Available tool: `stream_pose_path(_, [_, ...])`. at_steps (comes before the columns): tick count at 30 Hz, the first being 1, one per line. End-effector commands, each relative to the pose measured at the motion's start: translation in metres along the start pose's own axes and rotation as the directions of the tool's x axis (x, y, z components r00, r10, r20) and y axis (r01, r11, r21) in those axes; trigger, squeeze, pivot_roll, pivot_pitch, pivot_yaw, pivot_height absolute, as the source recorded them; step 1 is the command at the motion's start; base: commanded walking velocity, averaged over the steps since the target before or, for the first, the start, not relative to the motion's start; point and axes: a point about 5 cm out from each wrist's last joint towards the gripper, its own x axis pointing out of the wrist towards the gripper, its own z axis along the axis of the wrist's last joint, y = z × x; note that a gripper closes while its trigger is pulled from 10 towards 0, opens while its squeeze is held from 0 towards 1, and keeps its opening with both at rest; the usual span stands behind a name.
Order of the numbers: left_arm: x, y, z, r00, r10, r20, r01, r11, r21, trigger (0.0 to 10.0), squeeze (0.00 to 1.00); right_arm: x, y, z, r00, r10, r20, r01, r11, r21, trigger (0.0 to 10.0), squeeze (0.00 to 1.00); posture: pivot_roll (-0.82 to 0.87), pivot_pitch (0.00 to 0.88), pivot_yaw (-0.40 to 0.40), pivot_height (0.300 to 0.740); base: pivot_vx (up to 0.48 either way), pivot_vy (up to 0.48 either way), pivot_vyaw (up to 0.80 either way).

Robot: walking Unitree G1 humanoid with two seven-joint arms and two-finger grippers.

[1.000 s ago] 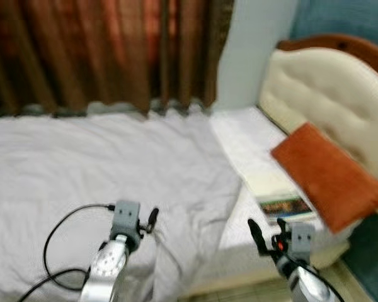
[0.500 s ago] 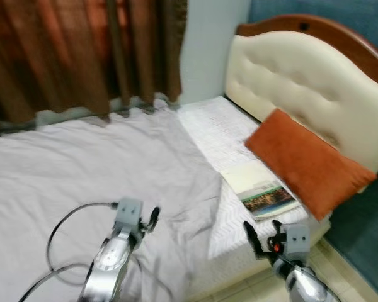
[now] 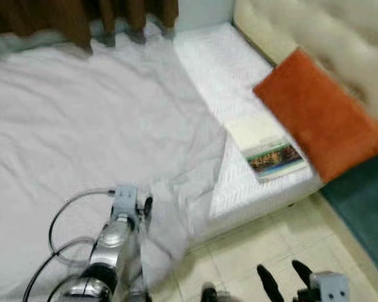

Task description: Clean up the room

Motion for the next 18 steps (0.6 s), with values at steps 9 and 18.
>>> stream_pose_path(9, [0.001, 0.024, 0.003, 0.985, 0.170, 0.011, -0.167, 0.976, -0.137, 10.0, 0.00, -0.040, 0.017, 0.011, 0.996, -0.008, -0.092, 0.011, 0.999, 0.032, 10.0, 0.00, -0.35, 0.653, -0.127, 0.740, 0.000, 0.000, 0.00])
stream_pose_path(18, [-0.013, 0.061, -0.017, 0.915, 0.389, -0.108, -0.404, 0.879, -0.253, 10.0, 0.00, -0.055, 0.024, 0.004, 0.985, -0.013, -0.172, 0.023, 0.998, 0.057, 10.0, 0.00, -0.35, 0.656, -0.121, 0.740, 0.000, 0.000, 0.00])
